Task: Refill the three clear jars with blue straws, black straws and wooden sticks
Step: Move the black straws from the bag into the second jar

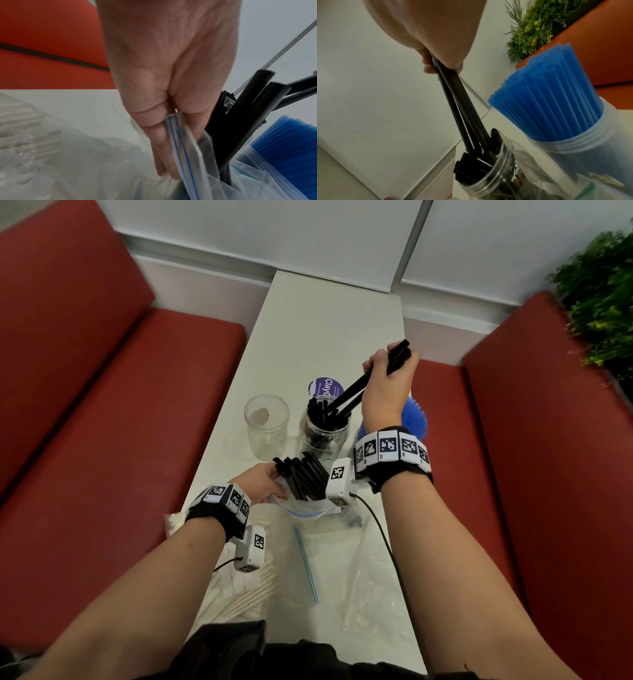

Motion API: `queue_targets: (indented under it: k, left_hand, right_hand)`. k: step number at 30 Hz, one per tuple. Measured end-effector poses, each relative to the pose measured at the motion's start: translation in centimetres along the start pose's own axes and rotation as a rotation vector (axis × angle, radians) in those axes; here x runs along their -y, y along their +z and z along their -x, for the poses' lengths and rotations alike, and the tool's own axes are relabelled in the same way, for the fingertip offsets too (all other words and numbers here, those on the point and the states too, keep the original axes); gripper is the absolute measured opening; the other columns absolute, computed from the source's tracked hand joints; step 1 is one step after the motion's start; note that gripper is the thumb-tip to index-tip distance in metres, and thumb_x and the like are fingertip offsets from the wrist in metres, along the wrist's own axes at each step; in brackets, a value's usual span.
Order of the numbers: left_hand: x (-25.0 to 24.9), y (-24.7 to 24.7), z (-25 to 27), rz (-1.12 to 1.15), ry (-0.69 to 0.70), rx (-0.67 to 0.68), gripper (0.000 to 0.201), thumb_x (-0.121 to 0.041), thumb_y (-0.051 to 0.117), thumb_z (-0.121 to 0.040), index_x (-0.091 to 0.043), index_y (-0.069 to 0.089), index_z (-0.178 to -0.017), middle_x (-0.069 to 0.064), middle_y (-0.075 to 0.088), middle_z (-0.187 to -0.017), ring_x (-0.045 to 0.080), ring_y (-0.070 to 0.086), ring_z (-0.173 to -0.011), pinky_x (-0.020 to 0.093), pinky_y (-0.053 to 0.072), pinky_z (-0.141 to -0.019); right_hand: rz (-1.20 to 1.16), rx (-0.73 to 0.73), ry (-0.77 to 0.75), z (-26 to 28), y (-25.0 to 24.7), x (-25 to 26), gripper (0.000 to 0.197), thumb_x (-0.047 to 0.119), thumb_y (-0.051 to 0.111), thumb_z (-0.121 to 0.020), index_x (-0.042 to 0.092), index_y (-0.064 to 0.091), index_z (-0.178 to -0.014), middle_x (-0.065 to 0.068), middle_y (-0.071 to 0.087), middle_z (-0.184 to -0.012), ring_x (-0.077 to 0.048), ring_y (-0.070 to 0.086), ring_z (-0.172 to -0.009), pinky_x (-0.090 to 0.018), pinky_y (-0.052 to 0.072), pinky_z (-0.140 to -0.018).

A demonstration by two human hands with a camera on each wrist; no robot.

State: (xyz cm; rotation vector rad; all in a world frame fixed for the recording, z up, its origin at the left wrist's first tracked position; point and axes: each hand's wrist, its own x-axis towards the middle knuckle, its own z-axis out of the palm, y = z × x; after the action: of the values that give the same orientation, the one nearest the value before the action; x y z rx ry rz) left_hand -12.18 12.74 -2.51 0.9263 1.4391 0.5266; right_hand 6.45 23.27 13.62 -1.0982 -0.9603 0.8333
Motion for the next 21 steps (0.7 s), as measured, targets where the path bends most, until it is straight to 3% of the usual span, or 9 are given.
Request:
queue_targets:
  k: [4,7,8,12,15,17,18,21]
  left_hand:
    - [0.1,-0.1,-0.2,-0.023,-0.008,-0.024,0.037,0.018,0.068,-0.076,-0.014,0.065,-0.096,0.006,0.069,-0.092,0.026,0.066,-0.092,0.051,0.056,-0.095]
    - [0.0,-0.1,-0.2,-0.04,-0.018,-0.037,0.037,0.018,0.068,-0.077,-0.011,0.066,-0.1,0.014,0.069,-0.1,0.033,0.068,-0.101,0.055,0.055,-0.096]
    - [-0.1,0.0,-0.2,-0.04,-0.023,-0.039,0.037,0.018,0.068,-0.077,-0.01,0.066,-0.102,0.016,0.07,-0.103,0.035,0.068,-0.104,0.055,0.055,-0.096]
    - [-0.2,-0.1,-0.1,-0.045,-0.04,-0.045,0.042,0.017,0.068,-0.077,0.001,0.063,-0.116,0.027,0.067,-0.119,0.04,0.065,-0.113,0.056,0.055,-0.096]
    - [-0.2,0.0,-0.1,-0.053,-0.04,-0.057,0.041,0.016,0.068,-0.077,0.0,0.063,-0.114,0.026,0.067,-0.116,0.038,0.067,-0.108,0.055,0.055,-0.095]
    - [-0.3,0.1,-0.2,-0.037,-0.048,-0.058,0.041,0.017,0.067,-0.077,0.002,0.063,-0.115,0.024,0.068,-0.108,0.036,0.068,-0.102,0.056,0.054,-0.096]
    - [-0.3,0.1,-0.1,-0.023,-0.054,-0.052,0.041,0.018,0.065,-0.078,0.004,0.062,-0.116,0.021,0.067,-0.102,0.034,0.068,-0.096,0.057,0.053,-0.097]
    - [-0.4,0.2,0.0,-0.01,-0.066,-0.04,0.039,0.017,0.063,-0.079,0.008,0.06,-0.116,0.018,0.065,-0.1,0.03,0.067,-0.093,0.058,0.053,-0.097]
  right_hand:
    - [0.066,0.054,0.039,0.3,0.3,-1.6,0.014,0.006,0.05,-0.1,0.019,0.046,-0.102,-0.001,0.056,-0.089,-0.009,0.061,-0.071,-0.032,0.055,-0.08]
    - [0.177,0.161,0.097,1.0,0.3,-3.0,0.016,0.002,0.058,-0.093,0.016,0.051,-0.1,-0.005,0.061,-0.093,-0.025,0.064,-0.084,-0.046,0.056,-0.087]
    - [0.204,0.192,0.108,1.3,0.2,-3.3,0.018,0.0,0.06,-0.091,0.014,0.053,-0.1,-0.005,0.061,-0.093,-0.024,0.062,-0.086,-0.047,0.055,-0.089]
    - [0.179,0.245,0.04,1.7,-0.1,-3.8,0.027,0.003,0.065,-0.088,0.018,0.057,-0.107,0.002,0.065,-0.093,-0.007,0.061,-0.085,-0.023,0.052,-0.082]
    - [0.349,0.285,-0.182,2.0,-0.2,-4.1,0.023,0.013,0.061,-0.096,0.017,0.063,-0.118,0.001,0.066,-0.114,-0.005,0.06,-0.106,-0.013,0.044,-0.091]
    - [0.565,0.442,-0.289,2.4,-0.3,-5.1,0.028,0.015,0.052,-0.103,0.01,0.062,-0.129,-0.005,0.062,-0.131,-0.015,0.055,-0.123,-0.026,0.04,-0.108]
    - [0.71,0.556,-0.283,2.9,-0.4,-5.9,0.034,0.018,0.047,-0.106,0.008,0.057,-0.137,-0.01,0.056,-0.142,-0.021,0.048,-0.134,-0.036,0.032,-0.117]
    - [1.155,0.811,-0.193,4.4,-1.2,-8.3,0.053,0.032,0.034,-0.11,0.011,0.028,-0.158,-0.01,0.021,-0.167,-0.026,0.01,-0.156,-0.045,0.004,-0.126]
